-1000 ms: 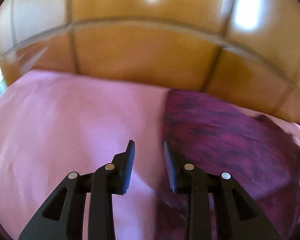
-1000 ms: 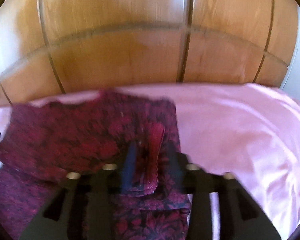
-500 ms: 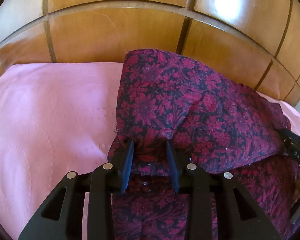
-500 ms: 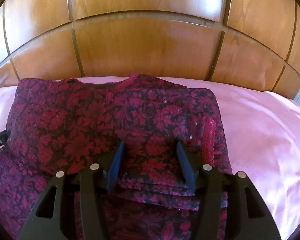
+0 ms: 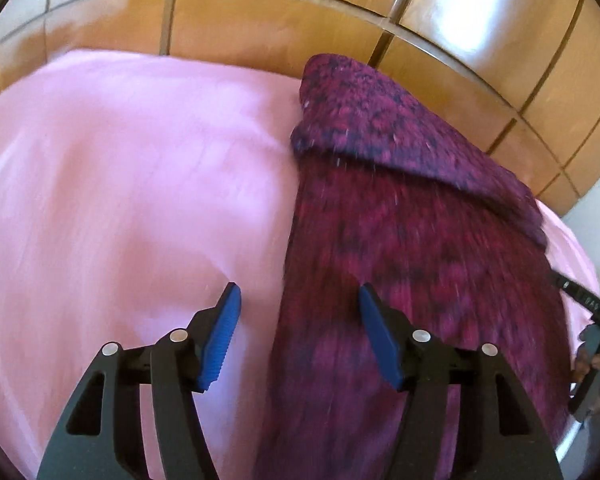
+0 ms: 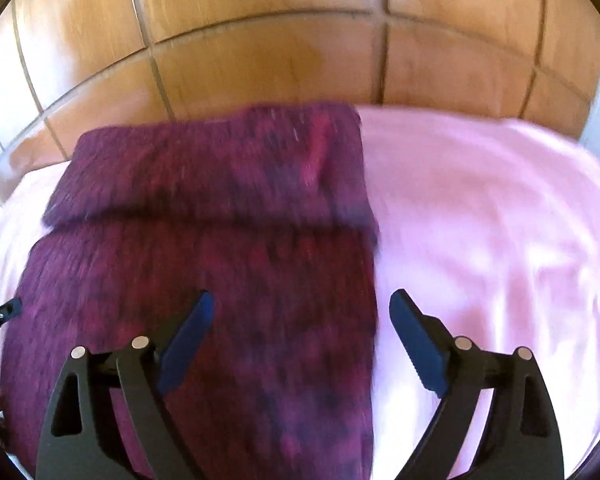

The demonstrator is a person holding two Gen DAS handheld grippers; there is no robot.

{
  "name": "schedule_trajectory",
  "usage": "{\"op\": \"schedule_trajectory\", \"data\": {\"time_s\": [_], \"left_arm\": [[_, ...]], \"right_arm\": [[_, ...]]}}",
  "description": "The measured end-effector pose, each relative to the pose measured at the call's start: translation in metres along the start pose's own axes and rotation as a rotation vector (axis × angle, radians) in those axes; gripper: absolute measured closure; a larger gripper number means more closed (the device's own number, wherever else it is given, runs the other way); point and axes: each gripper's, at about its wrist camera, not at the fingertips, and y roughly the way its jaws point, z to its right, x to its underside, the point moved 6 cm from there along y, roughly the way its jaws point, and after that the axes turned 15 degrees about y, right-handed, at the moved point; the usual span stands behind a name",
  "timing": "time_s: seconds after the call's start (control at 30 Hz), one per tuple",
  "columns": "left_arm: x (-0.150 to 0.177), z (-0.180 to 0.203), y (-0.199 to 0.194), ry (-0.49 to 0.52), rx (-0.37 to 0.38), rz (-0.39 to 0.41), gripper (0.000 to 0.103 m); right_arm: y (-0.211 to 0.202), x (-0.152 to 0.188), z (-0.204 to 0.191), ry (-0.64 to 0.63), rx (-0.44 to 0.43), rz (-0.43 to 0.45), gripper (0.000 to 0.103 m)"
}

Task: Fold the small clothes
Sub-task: 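Grasp the sweater hem with the left gripper while the right gripper grasps it too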

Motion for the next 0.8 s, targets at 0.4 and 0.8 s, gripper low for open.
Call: {"op": "schedule_trajectory", "data": {"time_s": [0.4,0.8], "left_arm": [[0.106,0.018,-0.074,0.019,0.176,-0.064,0.055],[0.093,0.027,-0.117,0.04,0.319,0.001,0.088]], "right_arm": [[-0.086,0.135,0.035,0.124,-0.2,-0.185,0.055],[-0.139,0.131,0.013,0.141,-0.389,-0.181,0.086]]}}
